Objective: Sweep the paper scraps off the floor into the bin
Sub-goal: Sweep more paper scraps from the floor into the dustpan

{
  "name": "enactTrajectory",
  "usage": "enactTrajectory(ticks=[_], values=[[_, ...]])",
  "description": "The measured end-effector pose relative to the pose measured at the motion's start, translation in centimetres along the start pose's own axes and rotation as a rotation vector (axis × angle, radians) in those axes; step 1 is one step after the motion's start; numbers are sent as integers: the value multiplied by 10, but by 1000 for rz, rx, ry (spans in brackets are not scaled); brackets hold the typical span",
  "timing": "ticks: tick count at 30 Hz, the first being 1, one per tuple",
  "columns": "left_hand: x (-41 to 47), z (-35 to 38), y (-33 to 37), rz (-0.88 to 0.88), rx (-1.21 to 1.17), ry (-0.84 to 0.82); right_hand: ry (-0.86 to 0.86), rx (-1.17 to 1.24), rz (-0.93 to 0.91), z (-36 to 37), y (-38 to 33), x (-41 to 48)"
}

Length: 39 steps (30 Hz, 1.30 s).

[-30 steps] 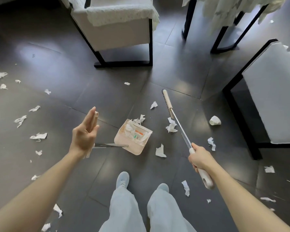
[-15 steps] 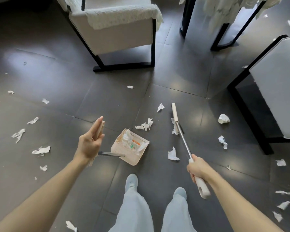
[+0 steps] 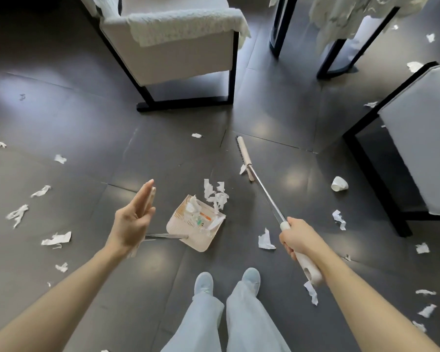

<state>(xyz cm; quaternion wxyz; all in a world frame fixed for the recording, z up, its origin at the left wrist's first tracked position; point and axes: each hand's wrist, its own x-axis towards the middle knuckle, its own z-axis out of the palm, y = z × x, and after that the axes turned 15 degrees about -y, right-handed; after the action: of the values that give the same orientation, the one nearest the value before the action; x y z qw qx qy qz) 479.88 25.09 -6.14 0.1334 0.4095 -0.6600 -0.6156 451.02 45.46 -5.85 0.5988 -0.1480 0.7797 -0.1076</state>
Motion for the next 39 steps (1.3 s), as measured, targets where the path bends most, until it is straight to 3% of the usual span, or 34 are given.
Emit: enactTrajectory(ticks=[4, 12, 17, 28, 34, 39], values=[[0, -3, 4, -24, -116, 34, 56, -258, 21, -27, -17, 25], [7, 13, 0, -25, -159, 147, -64, -100, 187, -58, -38, 82], [8, 25, 0, -26, -149, 188, -93, -450, 166, -62, -47, 93], [32, 34, 15, -12, -107, 175, -208, -788, 159, -32, -40, 35], [33, 36, 20, -6, -48, 163, -365, -860, 171, -4, -24, -13], [18, 27, 15, -1, -31, 175, -331, -826, 154, -2, -13, -39]])
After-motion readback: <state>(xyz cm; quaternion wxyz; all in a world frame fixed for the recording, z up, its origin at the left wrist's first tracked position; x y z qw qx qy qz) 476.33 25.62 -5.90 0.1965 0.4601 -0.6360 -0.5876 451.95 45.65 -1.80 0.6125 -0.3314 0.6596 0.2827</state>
